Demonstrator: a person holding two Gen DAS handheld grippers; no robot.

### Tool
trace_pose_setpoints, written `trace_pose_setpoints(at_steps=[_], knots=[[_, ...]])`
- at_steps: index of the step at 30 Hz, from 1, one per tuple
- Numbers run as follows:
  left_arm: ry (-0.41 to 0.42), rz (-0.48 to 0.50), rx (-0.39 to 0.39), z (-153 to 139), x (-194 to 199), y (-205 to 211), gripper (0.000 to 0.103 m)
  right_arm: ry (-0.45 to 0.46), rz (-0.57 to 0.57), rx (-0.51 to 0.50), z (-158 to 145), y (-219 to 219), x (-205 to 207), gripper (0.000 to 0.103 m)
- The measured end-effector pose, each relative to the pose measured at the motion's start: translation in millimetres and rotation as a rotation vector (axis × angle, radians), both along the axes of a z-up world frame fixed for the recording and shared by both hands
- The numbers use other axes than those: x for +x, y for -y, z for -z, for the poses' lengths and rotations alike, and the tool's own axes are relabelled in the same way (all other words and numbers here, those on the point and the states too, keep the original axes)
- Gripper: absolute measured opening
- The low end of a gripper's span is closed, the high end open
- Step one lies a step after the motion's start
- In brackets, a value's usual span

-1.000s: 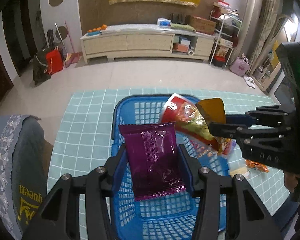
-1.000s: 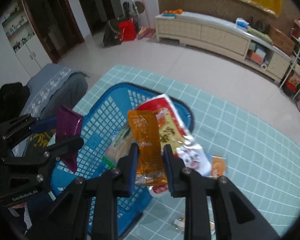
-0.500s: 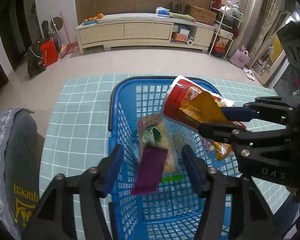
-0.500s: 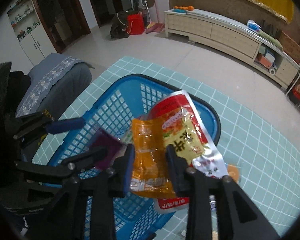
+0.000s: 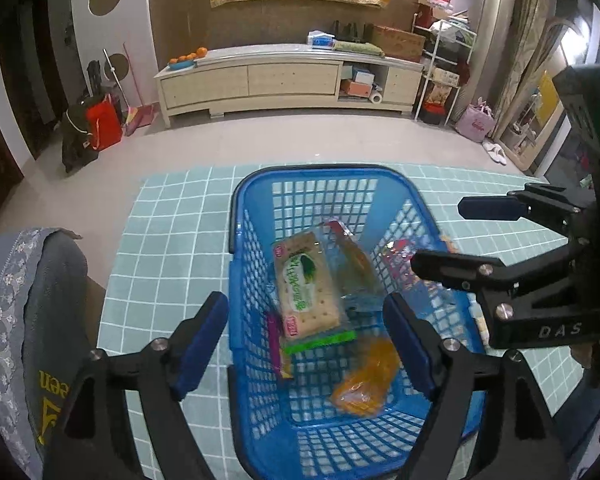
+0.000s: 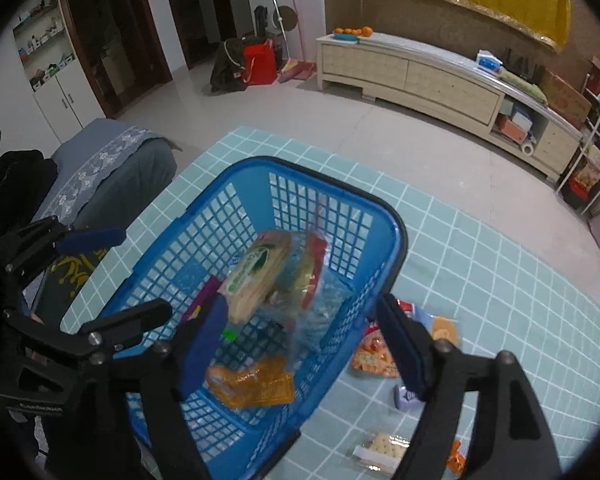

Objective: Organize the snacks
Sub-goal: 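Withdraw both open tools from the basket toward the remaining snacks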

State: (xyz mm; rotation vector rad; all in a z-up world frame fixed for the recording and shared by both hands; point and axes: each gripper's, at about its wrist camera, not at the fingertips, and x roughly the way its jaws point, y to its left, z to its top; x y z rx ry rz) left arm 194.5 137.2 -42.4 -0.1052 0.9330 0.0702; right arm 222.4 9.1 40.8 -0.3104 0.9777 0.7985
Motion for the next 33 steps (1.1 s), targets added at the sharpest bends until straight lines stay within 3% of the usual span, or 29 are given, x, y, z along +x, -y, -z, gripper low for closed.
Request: trace_pose_setpoints(at_steps=[18,33], knots=[[0.062,0.091,-0.008,-33,-27,67,0.078,0.056,0.107,0.049,-38,87,-36,0.086],[0.047,0.254,0.029,-25,-19,155,0.079,0.029,0.243,0.074,-28,186,-39,0.086]])
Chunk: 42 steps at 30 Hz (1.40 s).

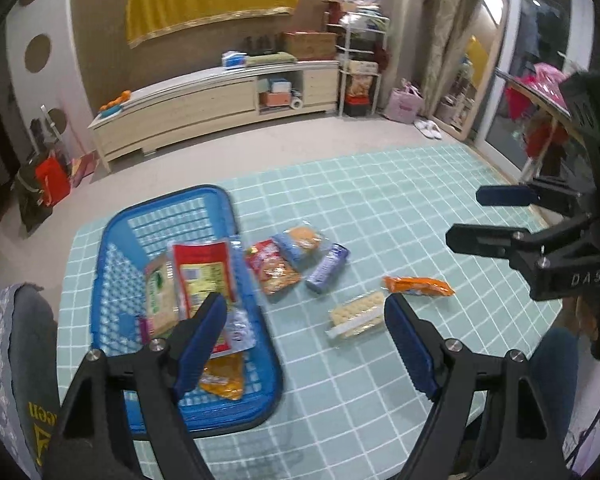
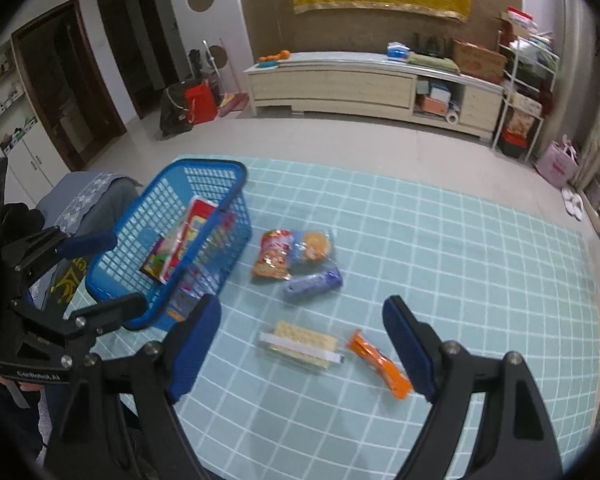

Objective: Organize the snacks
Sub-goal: 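Withdraw both open tools from the basket toward the remaining snacks, then close the right tool on the orange stick bag and lift it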

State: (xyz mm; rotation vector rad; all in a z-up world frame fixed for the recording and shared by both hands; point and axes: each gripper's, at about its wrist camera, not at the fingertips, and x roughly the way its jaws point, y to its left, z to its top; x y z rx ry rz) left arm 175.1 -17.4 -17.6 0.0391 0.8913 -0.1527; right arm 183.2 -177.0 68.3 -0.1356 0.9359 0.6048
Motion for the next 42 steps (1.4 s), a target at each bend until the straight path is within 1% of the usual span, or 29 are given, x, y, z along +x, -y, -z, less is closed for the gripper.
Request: trace_pose_setpoints(at_steps=[7,13,15,17,19,23,27,29,31,33,37,39,40,41,42], knots=[[-0.022,0.089,-0.002,20,11,40,0.079,-0.029,0.014,0.004,23,32,0,0.086],[-0.070,0.146,0.001,52,22,65,0.079,-0.020,-0.041,-0.045,53,51,-1,0.086],[-0.087,0.148,-0.001,64,27,71,0.079,-0.038,-0.061,-0.048,65,55,2,0.086],[-0.103,0.132,-0.026,75,31,73,0.079,-0.045,-0.089,-0.055,77,58,5,0.086],[-0.122,0.121,-0.052,87,35,72,0.079,-0.029,-0.118,-0.079,89,58,8,0.086],[-0.163,0.112,-0.043,111,46,75,0.079,-0.002,-0.176,-0.132,115,55,15,0.086],[-0.195,0.109,-0.053,130,56,73,0.079,-0.024,-0.208,-0.112,140,58,29,0.086],[-0.200,0.131,-0.037,136,60,76,0.079,-0.048,-0.232,-0.095,151,59,36,0.086],[-0.201,0.153,-0.016,140,65,80,0.079,-0.043,-0.247,-0.082,159,59,41,0.086],[-0.203,0.182,0.004,144,70,86,0.079,-0.041,-0.259,-0.103,163,57,45,0.086],[-0.210,0.223,0.030,153,82,93,0.079,-0.029,-0.334,-0.122,167,49,43,0.086],[-0.227,0.247,0.049,160,88,96,0.079,-0.059,-0.355,-0.132,173,47,44,0.075],[-0.233,0.258,0.060,161,90,96,0.079,-0.073,-0.363,-0.138,178,46,43,0.063],[-0.239,0.270,0.071,164,91,97,0.079,-0.087,-0.367,-0.146,182,45,43,0.054],[-0.245,0.283,0.084,166,92,98,0.079,-0.068,-0.367,-0.157,182,45,41,0.049]])
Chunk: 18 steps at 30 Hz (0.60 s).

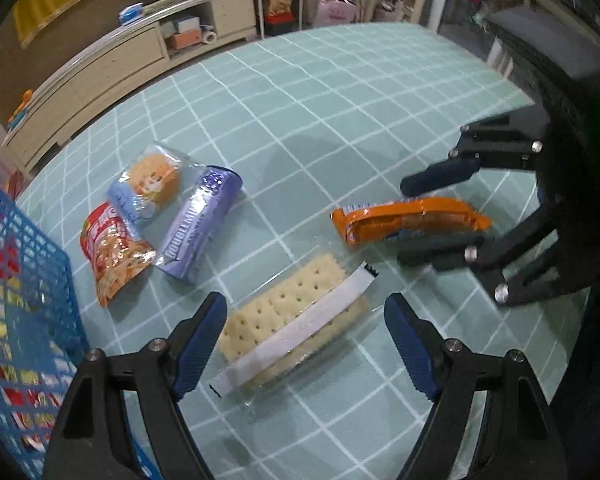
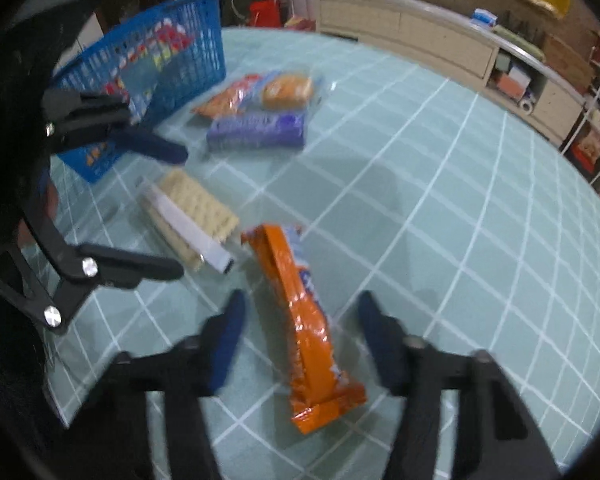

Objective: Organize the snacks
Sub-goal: 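Close the right tool on the orange stick bag and lift it, then close the left tool on the saltine cracker pack while the right holds the orange bag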

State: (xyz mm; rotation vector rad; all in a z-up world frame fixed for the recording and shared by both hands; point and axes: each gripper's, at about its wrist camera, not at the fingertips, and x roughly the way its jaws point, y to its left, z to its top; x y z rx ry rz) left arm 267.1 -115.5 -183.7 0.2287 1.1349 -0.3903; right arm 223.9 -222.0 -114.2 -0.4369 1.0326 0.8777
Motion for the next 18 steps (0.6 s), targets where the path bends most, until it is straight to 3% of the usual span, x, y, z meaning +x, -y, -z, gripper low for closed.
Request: trace_pose_setpoints(at_steps=[1,3,18], knots=[[-0.004,0.013,0.008,2,1,1,0.079,0.005,-0.004,-0.004,-1,0,-2,0.033],[-0.004,0.040,0.029,3,2,2,0.079,-0.018,0.014,0.009,-3,5,0,0.023],[-0.045,0.087,0.056,18,19,-3,0.080,-0.094,0.063,0.071,-6,16,-1,0.021]])
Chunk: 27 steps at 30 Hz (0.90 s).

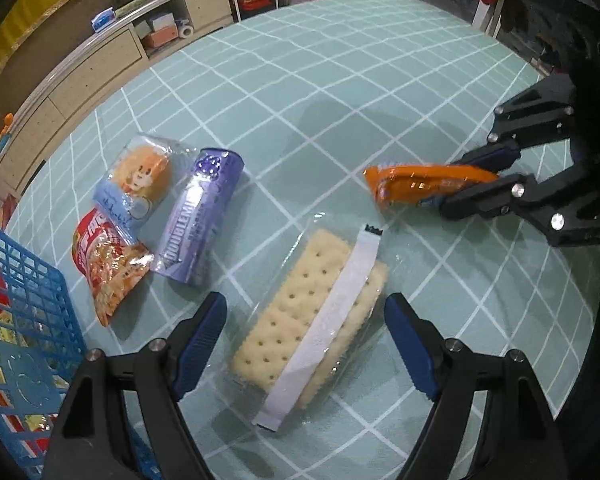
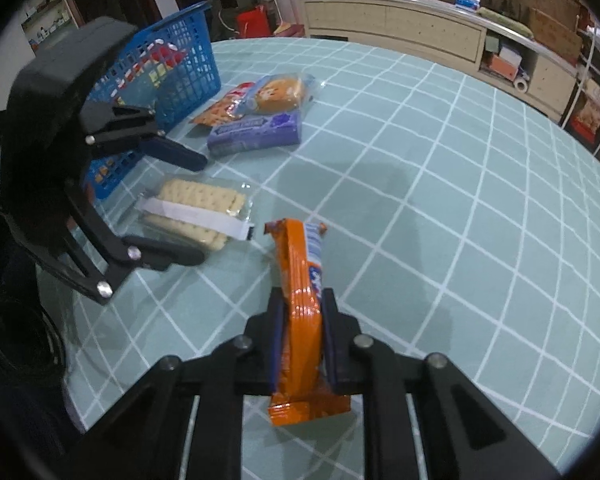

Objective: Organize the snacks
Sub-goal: 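Close the left tool on the saltine cracker pack while the right holds the orange bag, then carry the cracker pack and orange stick bag over the blue basket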

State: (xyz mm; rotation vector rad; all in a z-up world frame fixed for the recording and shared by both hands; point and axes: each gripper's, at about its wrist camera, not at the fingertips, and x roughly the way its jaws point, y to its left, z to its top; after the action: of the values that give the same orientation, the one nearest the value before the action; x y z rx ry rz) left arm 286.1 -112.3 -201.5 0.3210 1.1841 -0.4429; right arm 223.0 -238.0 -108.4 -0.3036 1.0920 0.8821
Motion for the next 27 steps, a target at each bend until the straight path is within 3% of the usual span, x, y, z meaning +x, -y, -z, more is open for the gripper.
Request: trace_pose_setpoints(at_steps=[11,18,27], knots=[[-0.021,-0.066,-0.025,2,-14,2,0.079,0.000,-0.001,0.005,-3,-6,-3,0.021],[-0.030,-0.085,-0.025,-4,-26,9,0.046,-0.006,-0.007,-0.003,-2,-11,-9,0.021],[0.007,-0.146,0.009,-13,-52,9,0.042,-0.011,0.040,-0.017,-2,-10,-16,0.021]])
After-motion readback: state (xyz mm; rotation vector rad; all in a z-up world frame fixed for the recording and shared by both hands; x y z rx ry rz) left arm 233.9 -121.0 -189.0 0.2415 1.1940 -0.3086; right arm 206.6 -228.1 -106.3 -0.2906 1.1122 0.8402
